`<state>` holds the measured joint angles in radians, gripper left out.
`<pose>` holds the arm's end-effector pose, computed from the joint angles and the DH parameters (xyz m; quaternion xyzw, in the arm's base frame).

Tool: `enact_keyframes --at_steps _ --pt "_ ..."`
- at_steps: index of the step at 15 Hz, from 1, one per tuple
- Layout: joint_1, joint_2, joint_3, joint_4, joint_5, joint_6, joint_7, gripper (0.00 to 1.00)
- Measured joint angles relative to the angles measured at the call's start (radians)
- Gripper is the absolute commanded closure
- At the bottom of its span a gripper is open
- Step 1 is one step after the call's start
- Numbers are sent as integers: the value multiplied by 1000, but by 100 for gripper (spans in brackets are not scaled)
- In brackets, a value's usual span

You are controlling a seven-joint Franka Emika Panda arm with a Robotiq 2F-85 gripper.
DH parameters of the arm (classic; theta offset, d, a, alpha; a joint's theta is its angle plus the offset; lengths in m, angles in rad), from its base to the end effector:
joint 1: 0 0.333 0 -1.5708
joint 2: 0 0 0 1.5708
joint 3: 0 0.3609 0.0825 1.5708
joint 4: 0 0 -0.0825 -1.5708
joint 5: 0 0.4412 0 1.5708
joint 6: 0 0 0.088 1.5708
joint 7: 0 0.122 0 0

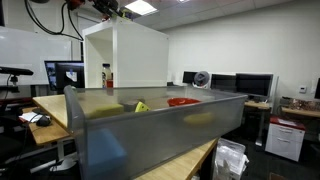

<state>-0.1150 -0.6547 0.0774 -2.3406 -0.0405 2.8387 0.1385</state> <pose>0.4417 -0.0030 0.7305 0.8367 -0.0547 0.5448 0.0122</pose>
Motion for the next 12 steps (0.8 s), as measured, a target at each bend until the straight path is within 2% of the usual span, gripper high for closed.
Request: enact_keyframes --at_steps 6,7,12 --pt "-14 -1 17 -1 -3 0 0 96" --pt "-13 -1 18 -1 -3 0 0 93" --pt "2 -7 4 0 -2 -12 -2 93"
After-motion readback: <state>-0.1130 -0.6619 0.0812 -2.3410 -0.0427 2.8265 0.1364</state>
